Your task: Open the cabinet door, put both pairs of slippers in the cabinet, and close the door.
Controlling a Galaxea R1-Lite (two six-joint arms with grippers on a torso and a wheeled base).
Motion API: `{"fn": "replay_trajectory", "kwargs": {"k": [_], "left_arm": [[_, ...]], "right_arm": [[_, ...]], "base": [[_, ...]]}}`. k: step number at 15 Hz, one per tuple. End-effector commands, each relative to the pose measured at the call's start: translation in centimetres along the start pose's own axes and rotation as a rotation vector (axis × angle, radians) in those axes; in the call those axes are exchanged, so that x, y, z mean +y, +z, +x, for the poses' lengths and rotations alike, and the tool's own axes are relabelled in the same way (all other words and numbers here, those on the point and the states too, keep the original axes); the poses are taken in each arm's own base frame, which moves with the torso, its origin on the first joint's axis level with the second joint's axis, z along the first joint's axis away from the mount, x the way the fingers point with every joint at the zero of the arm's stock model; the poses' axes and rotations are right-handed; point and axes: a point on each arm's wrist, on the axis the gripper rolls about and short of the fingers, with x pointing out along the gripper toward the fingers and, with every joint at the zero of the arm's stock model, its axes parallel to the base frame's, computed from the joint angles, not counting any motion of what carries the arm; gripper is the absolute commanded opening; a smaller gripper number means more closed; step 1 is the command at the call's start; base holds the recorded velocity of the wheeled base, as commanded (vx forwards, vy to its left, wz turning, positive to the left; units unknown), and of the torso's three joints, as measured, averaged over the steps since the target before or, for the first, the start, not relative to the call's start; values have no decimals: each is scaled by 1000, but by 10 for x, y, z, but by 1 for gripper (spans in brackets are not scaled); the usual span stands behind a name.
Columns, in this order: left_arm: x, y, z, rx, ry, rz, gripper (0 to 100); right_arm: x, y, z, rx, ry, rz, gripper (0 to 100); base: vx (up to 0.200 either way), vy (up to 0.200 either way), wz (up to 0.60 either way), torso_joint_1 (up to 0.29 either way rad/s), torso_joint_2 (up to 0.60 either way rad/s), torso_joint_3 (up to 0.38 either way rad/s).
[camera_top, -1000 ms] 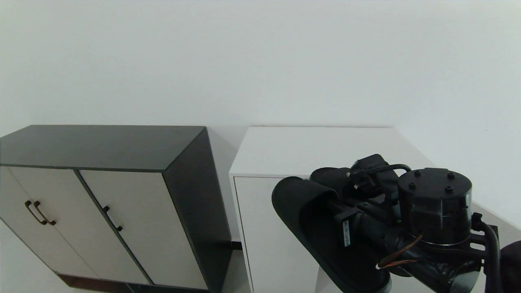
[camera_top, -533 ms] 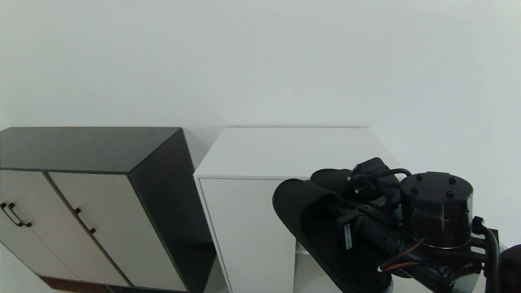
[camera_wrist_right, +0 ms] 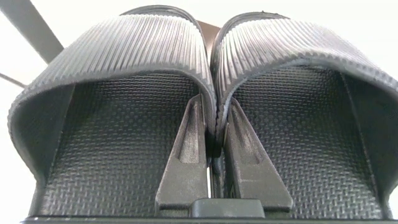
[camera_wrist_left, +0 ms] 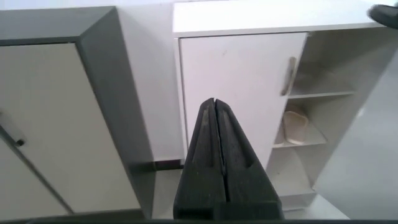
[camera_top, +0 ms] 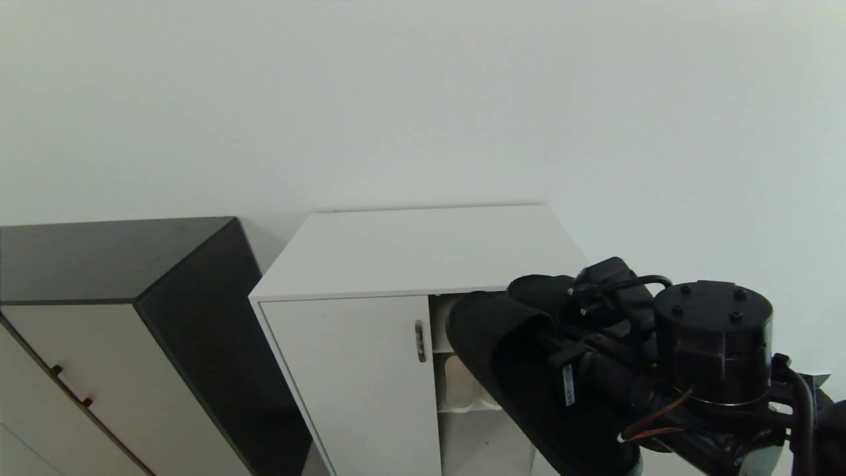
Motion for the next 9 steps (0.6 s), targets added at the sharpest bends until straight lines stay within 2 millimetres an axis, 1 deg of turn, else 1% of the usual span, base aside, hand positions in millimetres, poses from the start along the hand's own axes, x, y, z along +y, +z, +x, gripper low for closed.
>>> {"fn": "replay_trajectory", "kwargs": {"k": [1,5,7,9], "left_arm": [[0,0,0,1,-2,0,0],[0,0,0,1,-2,0,0],[0,0,0,1,-2,0,0],[0,0,0,1,-2,0,0]], "right_arm": [[1,-2,1,7,9,-4,0],[2,-5,-1,17,34,-9,0],[3,-5,-1,18,40,-9,0],[3,-6,-1,22,42,-11,0]], "base": [[0,0,0,0,0,0],[0,0,0,0,0,0],[0,0,0,-144,339,185],[0,0,0,-195,486,273]]}}
